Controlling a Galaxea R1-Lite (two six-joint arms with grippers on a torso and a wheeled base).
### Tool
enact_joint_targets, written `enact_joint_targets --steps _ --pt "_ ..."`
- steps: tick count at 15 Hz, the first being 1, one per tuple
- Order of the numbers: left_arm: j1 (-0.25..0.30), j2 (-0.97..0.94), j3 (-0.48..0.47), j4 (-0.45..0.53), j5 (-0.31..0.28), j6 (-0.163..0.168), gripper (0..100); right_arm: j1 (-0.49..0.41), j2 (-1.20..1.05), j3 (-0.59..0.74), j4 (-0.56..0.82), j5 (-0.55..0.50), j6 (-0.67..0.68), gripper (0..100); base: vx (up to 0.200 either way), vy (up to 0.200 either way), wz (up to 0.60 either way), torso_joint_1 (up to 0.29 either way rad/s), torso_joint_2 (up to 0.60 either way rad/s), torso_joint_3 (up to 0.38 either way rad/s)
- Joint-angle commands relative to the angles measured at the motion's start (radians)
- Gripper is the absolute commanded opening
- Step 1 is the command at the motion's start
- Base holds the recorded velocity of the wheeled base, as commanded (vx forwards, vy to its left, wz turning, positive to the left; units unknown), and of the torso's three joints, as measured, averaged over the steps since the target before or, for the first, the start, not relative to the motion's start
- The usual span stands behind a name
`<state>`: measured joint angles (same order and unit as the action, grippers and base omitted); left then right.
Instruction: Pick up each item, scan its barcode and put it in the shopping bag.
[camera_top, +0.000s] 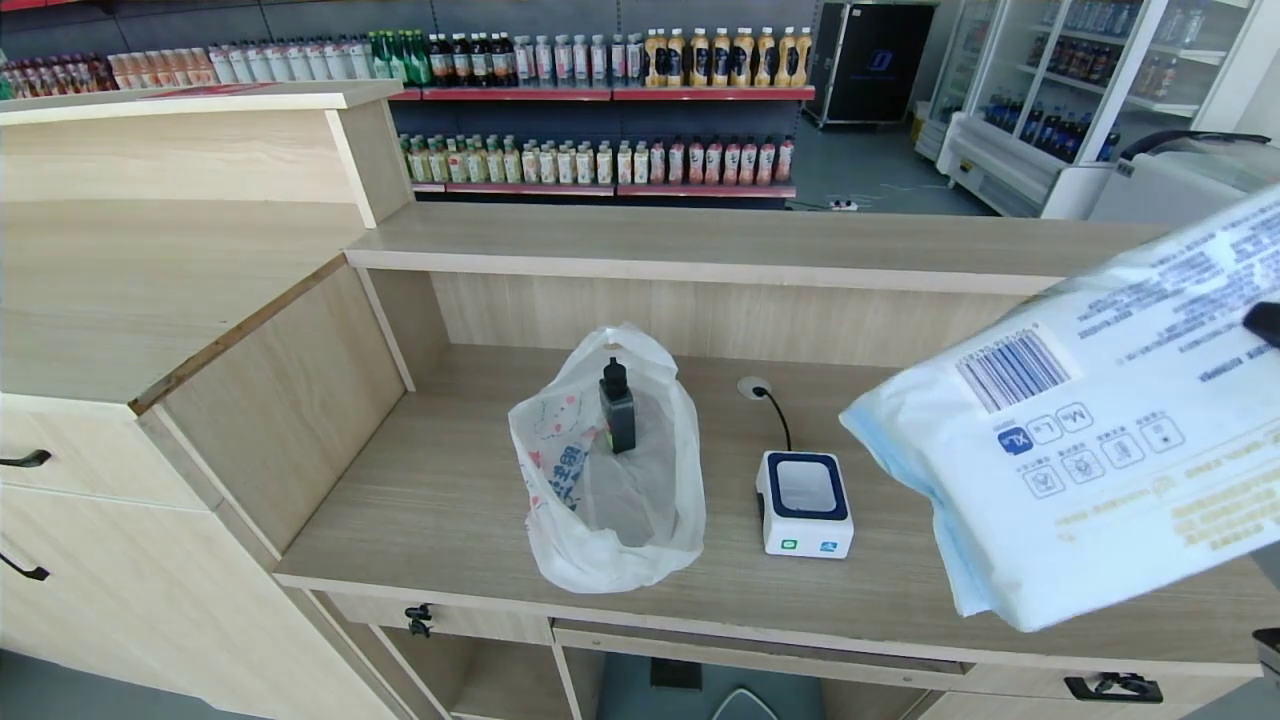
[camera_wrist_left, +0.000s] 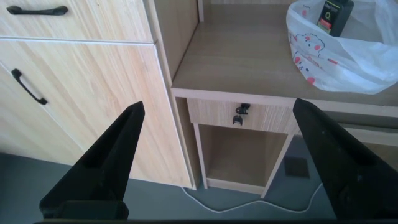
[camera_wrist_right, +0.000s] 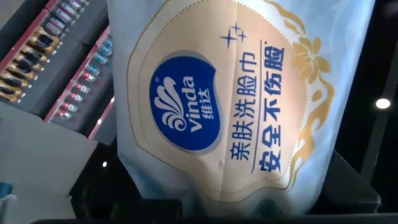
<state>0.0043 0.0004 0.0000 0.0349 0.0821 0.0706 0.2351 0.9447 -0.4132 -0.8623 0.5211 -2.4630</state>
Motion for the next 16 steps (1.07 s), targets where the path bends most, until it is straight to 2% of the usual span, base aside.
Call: enact_joint_targets --steps 1,4,5,6,8,9,10,11,13,16 --pt "0.0 0.0 0.0 0.0 0.001 0.0 100 0.055 -0.032 -0.019 -0.003 -0.039 0.007 0 0.0 0.0 0.0 0.0 0.0 0.0" --pt "0.0 0.001 0.0 0.0 -0.001 0.0 100 0.141 -0.083 -0.045 -0.003 -0.19 0.072 0 0.0 0.0 0.0 0.0 0.0 0.0" --pt "0.0 0.001 0.0 0.0 0.001 0.0 100 0.207 -0.13 -0.042 -0.001 -0.274 0.07 0 0.0 0.0 0.0 0.0 0.0 0.0" --pt "0.0 0.0 0.0 0.0 0.001 0.0 100 0.245 -0.156 -0.038 0.0 -0.297 0.062 0 0.0 0.0 0.0 0.0 0.0 0.0" --pt "0.0 0.001 0.0 0.0 0.001 0.0 100 0.331 -0.184 -0.033 0.005 -0.303 -0.022 0 0.0 0.0 0.0 0.0 0.0 0.0" --pt "0.0 0.001 0.0 0.0 0.001 0.0 100 0.331 -0.184 -0.033 0.005 -0.303 -0.022 0 0.0 0.0 0.0 0.0 0.0 0.0" --pt "0.0 0.001 0.0 0.0 0.001 0.0 100 0.406 -0.218 -0.018 0.042 -0.326 -0.117 0 0.0 0.0 0.0 0.0 0.0 0.0" --pt "0.0 0.0 0.0 0.0 0.001 0.0 100 0.434 -0.23 -0.018 0.086 -0.329 -0.172 0 0.0 0.0 0.0 0.0 0.0 0.0" --pt "0.0 0.001 0.0 0.0 0.001 0.0 100 0.443 -0.239 -0.001 0.138 -0.372 -0.212 0 0.0 0.0 0.0 0.0 0.0 0.0" --pt "0.0 0.0 0.0 0.0 0.001 0.0 100 0.444 -0.253 0.005 0.151 -0.378 -0.223 0 0.0 0.0 0.0 0.0 0.0 0.0"
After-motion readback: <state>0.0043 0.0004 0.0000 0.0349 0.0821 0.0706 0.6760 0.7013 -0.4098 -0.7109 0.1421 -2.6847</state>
